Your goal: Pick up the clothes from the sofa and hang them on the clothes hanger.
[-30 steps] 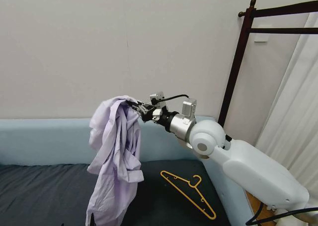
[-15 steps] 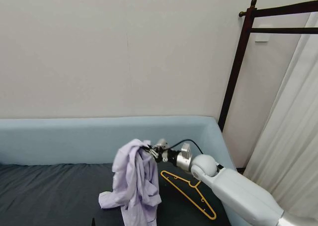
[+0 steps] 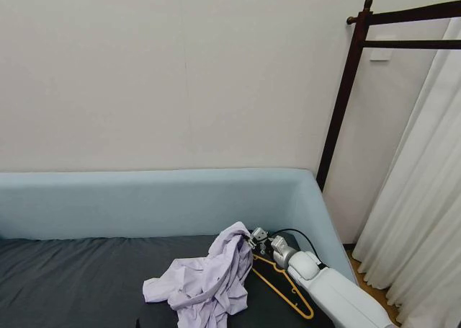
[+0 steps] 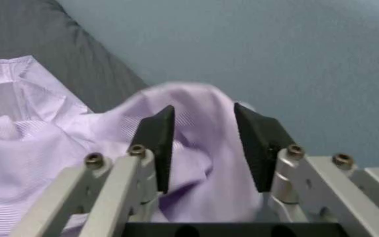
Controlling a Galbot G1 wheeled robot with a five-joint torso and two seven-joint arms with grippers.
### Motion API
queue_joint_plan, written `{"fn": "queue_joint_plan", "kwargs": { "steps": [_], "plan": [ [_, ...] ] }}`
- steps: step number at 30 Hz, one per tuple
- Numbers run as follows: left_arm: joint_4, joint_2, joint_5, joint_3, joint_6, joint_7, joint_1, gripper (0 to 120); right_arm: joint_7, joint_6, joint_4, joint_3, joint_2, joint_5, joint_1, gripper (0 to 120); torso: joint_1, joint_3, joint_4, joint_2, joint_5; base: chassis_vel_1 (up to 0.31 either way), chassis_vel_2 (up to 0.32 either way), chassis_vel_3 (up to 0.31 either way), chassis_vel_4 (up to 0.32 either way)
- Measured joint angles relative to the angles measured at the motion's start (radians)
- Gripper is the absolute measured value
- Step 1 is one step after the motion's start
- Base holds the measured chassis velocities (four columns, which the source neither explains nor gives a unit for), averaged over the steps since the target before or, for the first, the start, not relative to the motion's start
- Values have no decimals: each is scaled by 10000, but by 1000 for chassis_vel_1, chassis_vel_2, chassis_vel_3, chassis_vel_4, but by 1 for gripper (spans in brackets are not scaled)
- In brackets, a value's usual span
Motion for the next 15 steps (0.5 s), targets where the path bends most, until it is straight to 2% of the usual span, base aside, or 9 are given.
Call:
{"fn": "queue_joint_plan", "kwargs": {
  "steps": [2, 3, 6, 7, 8, 11, 12, 15],
  "plan": [
    [-1, 45, -23, 1, 15, 5, -12, 99, 10, -29, 112, -2, -51, -52, -22, 46, 0, 0, 0, 0, 0, 0, 0, 0, 0],
    [-5, 111, -51, -10, 21, 10, -32, 99, 143, -140, 385, 0, -155, -99, -76, 52, 0, 0, 2, 0, 0, 0, 0, 0, 0],
    [-27, 188, -120, -64, 23, 16, -47, 99, 1145, -1173, 1564, 143, -476, 934, -435, 64, 1, 0, 3, 0, 0, 0, 0, 0, 0],
    [-27, 188, -120, -64, 23, 16, -47, 99, 1145, -1173, 1564, 143, -476, 934, -435, 64, 1, 0, 3, 0, 0, 0, 0, 0, 0],
    [-26, 204, -135, -79, 18, 18, -47, 99, 1749, -1880, 2313, 290, -656, 1841, -731, 70, 0, 0, 3, 0, -1, 0, 0, 0, 0],
    [34, 218, -146, -136, -29, 29, -20, 99, 2921, -3172, 3934, 617, -943, 3985, -1440, 84, 0, 0, -2, 0, -1, 0, 0, 0, 0],
    [34, 218, -146, -136, -29, 29, -20, 99, 2921, -3172, 3934, 617, -943, 3985, -1440, 84, 0, 0, -2, 0, -1, 0, 0, 0, 0],
    [69, 338, -153, -223, -67, 35, 63, 99, 4654, -4942, 5212, 993, -814, 6293, -1936, 97, -1, 0, 1, 0, -1, 0, 0, 0, 0]
  ]
}}
